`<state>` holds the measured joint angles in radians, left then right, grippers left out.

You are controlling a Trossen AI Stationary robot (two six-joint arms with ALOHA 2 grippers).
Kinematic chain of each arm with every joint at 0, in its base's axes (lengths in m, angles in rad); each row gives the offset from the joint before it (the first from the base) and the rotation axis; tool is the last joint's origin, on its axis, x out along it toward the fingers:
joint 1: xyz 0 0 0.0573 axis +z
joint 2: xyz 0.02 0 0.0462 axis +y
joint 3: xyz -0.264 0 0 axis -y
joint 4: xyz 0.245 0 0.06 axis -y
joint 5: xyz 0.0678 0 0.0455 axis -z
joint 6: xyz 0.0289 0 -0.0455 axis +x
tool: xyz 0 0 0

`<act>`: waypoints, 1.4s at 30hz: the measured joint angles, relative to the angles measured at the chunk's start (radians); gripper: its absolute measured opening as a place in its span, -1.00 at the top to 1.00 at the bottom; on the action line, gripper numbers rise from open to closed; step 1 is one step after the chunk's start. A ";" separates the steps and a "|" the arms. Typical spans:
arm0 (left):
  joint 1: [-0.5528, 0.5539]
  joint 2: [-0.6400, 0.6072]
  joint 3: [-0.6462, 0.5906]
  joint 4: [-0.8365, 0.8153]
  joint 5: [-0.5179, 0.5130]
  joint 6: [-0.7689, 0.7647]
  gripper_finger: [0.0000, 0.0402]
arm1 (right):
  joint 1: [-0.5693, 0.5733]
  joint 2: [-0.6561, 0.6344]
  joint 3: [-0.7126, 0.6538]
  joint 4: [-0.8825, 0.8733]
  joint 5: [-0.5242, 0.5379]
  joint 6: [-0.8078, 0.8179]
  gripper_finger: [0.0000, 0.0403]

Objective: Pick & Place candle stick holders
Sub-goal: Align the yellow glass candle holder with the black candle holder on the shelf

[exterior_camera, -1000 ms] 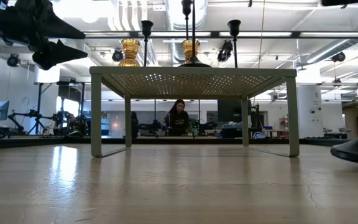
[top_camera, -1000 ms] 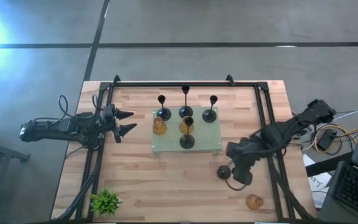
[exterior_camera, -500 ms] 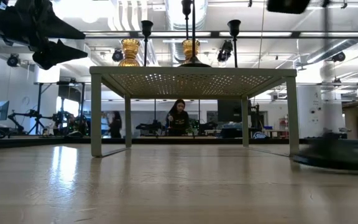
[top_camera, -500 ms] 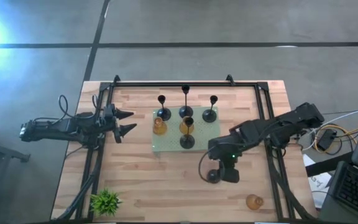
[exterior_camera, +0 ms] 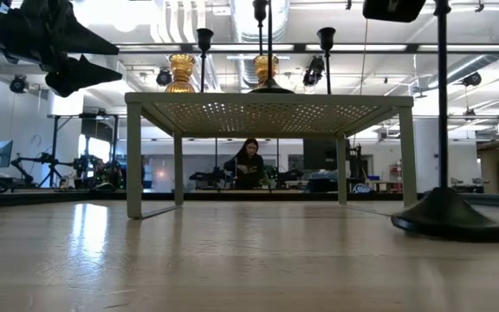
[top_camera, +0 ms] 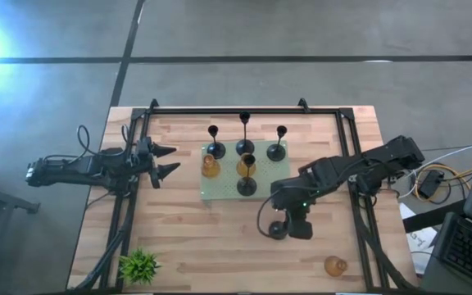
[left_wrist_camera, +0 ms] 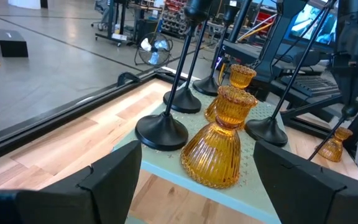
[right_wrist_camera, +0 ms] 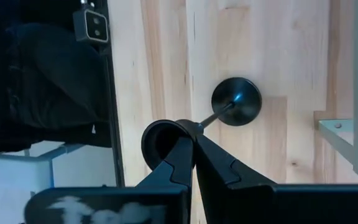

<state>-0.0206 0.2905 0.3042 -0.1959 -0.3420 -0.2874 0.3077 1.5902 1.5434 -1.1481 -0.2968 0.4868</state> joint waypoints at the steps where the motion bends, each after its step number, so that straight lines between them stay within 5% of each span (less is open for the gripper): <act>1: 0.000 0.000 0.000 0.000 0.000 0.000 -0.57 | -0.001 0.000 -0.002 0.000 -0.003 -0.002 0.96; 14: 0.000 0.000 0.000 0.000 0.000 0.000 -0.57 | -0.024 0.004 -0.001 0.030 0.009 -0.016 0.88; 35: 0.000 0.000 0.000 0.000 0.000 0.000 -0.57 | -0.047 0.000 0.012 0.019 0.037 -0.035 0.27; 42: 0.000 0.000 0.000 -0.005 0.000 0.000 -0.57 | -0.053 0.000 0.101 -0.169 0.039 0.000 0.25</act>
<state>-0.0208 0.2905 0.3042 -0.2007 -0.3423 -0.2874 0.2550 1.5906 1.6443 -1.3169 -0.2580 0.4863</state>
